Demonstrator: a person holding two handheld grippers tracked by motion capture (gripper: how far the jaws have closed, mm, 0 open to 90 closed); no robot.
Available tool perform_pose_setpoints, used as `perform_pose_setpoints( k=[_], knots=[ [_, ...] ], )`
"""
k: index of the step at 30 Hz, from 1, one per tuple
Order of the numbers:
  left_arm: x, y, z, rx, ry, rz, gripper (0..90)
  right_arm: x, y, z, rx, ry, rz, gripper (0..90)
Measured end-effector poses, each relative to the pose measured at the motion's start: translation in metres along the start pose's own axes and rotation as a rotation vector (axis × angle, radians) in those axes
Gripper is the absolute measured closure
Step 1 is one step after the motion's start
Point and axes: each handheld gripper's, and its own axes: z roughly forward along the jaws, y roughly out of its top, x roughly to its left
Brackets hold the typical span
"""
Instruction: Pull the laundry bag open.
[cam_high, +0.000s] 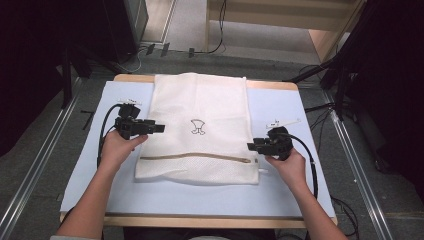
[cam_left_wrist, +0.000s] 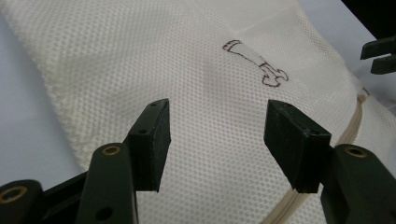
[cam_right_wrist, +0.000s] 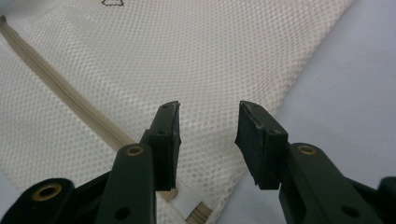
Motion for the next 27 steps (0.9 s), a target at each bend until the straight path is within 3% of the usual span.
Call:
perform_pose_setpoints(
  k=[13, 19, 23, 27],
  knots=[
    [-0.033, 0.006, 0.021, 0.021, -0.065, 0.077, 42.2, 0.007, -0.013, 0.002, 0.009, -0.008, -0.005, 67.1],
    [-0.040, 0.012, 0.029, 0.025, -0.082, 0.101, 42.1, 0.009, -0.019, 0.004, 0.037, -0.013, 0.009, 80.1],
    [-0.042, 0.014, 0.032, 0.028, -0.088, 0.113, 42.1, 0.007, -0.023, 0.005, 0.056, 0.010, 0.030, 89.4],
    [-0.044, 0.015, 0.035, 0.035, -0.095, 0.119, 42.1, 0.006, -0.026, 0.008, 0.074, 0.022, 0.054, 90.0]
  ],
)
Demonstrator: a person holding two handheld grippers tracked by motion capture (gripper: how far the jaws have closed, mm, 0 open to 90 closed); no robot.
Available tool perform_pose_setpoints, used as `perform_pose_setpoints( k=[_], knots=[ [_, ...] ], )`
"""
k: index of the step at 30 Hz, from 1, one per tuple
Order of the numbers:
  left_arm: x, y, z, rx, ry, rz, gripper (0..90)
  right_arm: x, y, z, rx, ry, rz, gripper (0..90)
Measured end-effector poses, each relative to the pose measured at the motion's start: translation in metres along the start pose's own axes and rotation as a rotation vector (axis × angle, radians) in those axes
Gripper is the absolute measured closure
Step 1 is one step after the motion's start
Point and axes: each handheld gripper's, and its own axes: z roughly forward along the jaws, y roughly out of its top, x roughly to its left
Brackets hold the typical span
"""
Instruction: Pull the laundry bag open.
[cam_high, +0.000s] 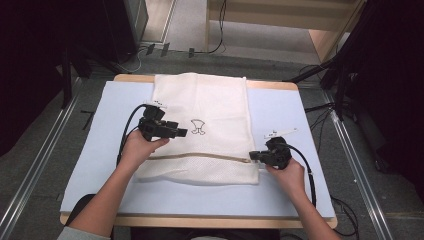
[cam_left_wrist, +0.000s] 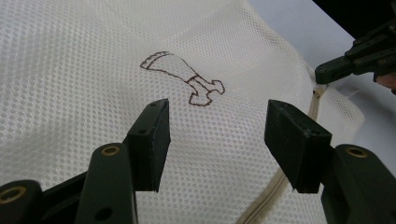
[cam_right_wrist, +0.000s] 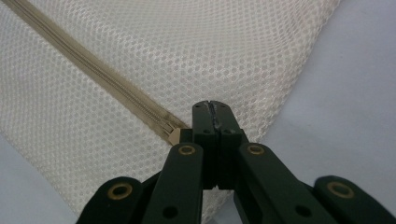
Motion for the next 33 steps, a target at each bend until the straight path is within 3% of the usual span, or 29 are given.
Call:
perform_pose_setpoints(
  k=[16, 33],
  knots=[
    [-0.009, 0.001, 0.006, 0.015, -0.011, 0.020, 42.2, 0.002, -0.005, 0.001, 0.036, 0.070, -0.002, 90.0],
    [-0.027, 0.001, 0.020, 0.038, -0.038, 0.063, 42.2, 0.018, 0.002, 0.005, 0.011, 0.061, -0.062, 90.0]
  ],
)
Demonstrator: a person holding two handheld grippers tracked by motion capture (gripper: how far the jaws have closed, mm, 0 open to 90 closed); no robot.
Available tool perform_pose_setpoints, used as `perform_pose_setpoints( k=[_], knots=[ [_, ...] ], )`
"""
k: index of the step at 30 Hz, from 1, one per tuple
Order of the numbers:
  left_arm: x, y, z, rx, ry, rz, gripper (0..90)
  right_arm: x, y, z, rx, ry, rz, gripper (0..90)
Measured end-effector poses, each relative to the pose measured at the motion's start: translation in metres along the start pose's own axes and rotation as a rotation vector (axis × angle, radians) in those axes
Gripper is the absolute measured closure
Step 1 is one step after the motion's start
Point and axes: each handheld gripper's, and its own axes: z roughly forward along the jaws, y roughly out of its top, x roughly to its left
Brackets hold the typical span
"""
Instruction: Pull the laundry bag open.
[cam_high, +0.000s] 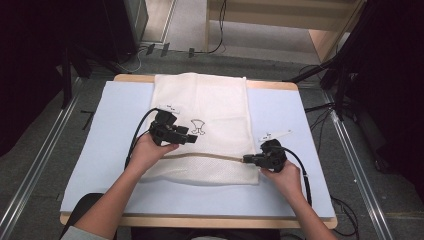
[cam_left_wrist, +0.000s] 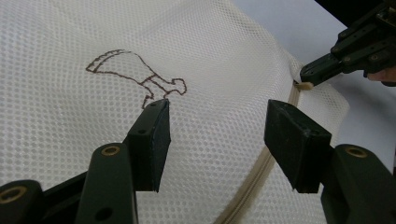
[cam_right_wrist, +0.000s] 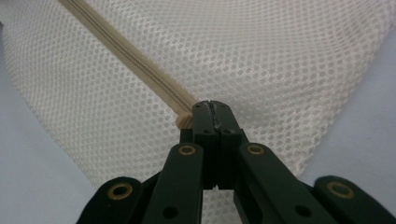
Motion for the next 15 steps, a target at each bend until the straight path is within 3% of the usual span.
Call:
perform_pose_setpoints(
  k=[5, 15],
  knots=[
    [-0.006, 0.001, 0.005, 0.002, -0.008, 0.007, 42.2, 0.004, 0.002, 0.000, -0.007, -0.017, -0.022, 90.0],
    [-0.025, 0.005, 0.023, 0.025, -0.044, 0.037, 42.3, -0.009, -0.005, -0.009, 0.013, -0.073, -0.015, 90.0]
  ],
)
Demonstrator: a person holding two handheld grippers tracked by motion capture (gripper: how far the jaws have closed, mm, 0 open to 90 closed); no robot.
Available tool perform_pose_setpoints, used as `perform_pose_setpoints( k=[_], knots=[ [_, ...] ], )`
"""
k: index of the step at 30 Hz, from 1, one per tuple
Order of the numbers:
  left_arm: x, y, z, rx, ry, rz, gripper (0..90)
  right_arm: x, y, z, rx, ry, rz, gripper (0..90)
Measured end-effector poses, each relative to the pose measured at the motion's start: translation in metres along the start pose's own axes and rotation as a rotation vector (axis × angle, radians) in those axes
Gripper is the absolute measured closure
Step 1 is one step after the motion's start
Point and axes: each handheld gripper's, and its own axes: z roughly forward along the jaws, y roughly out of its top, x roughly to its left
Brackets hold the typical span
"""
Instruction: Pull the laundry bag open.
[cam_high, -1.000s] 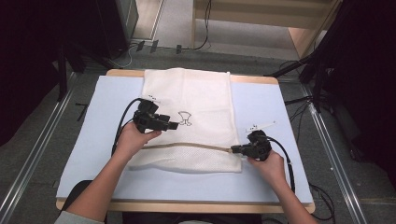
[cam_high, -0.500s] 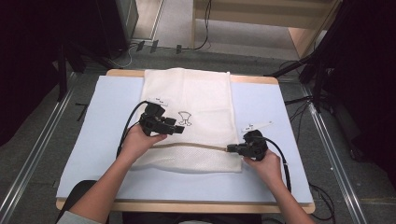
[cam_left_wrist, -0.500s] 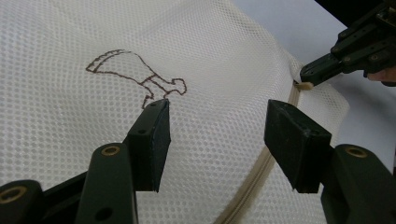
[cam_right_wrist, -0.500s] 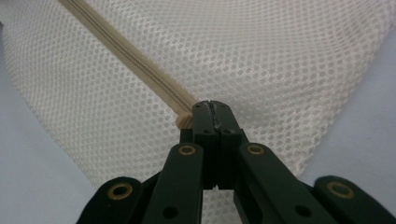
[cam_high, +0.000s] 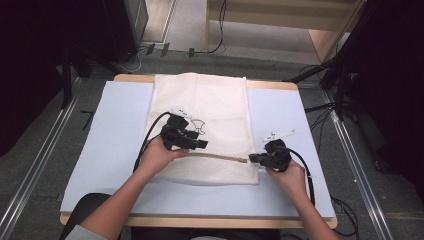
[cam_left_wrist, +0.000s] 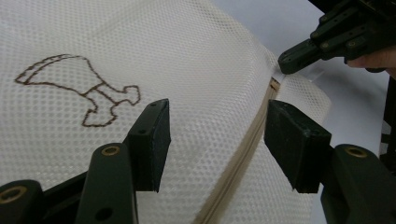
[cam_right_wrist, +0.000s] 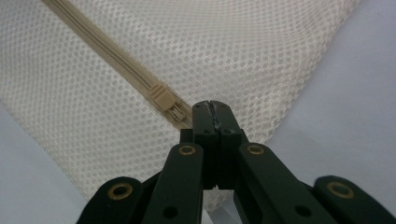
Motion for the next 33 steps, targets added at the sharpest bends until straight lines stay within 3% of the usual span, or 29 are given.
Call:
perform_pose_setpoints(
  k=[4, 6, 10, 13, 18, 27, 33],
  knots=[
    [-0.007, 0.002, 0.009, 0.011, -0.013, 0.017, 42.6, 0.000, -0.002, 0.004, 0.017, -0.020, -0.032, 90.0],
    [-0.011, 0.002, 0.013, 0.015, -0.020, 0.021, 43.1, 0.000, -0.004, 0.006, -0.003, -0.024, -0.066, 90.0],
    [-0.019, 0.002, 0.020, 0.019, -0.040, 0.032, 44.9, -0.003, -0.007, 0.006, -0.021, 0.002, -0.028, 90.0],
    [-0.024, 0.003, 0.025, 0.017, -0.057, 0.033, 47.3, -0.001, -0.006, 0.006, -0.017, -0.014, -0.053, 90.0],
    [-0.027, 0.003, 0.035, 0.023, -0.084, 0.012, 49.7, -0.001, -0.007, 0.006, -0.018, -0.011, -0.044, 90.0],
    [-0.036, 0.006, 0.057, 0.071, -0.081, 0.026, 54.9, -0.002, -0.006, 0.006, -0.017, -0.005, -0.042, 90.0],
    [-0.040, 0.009, 0.069, 0.092, -0.113, 0.020, 62.7, -0.001, -0.006, 0.006, -0.012, -0.013, -0.058, 90.0]
  ],
)
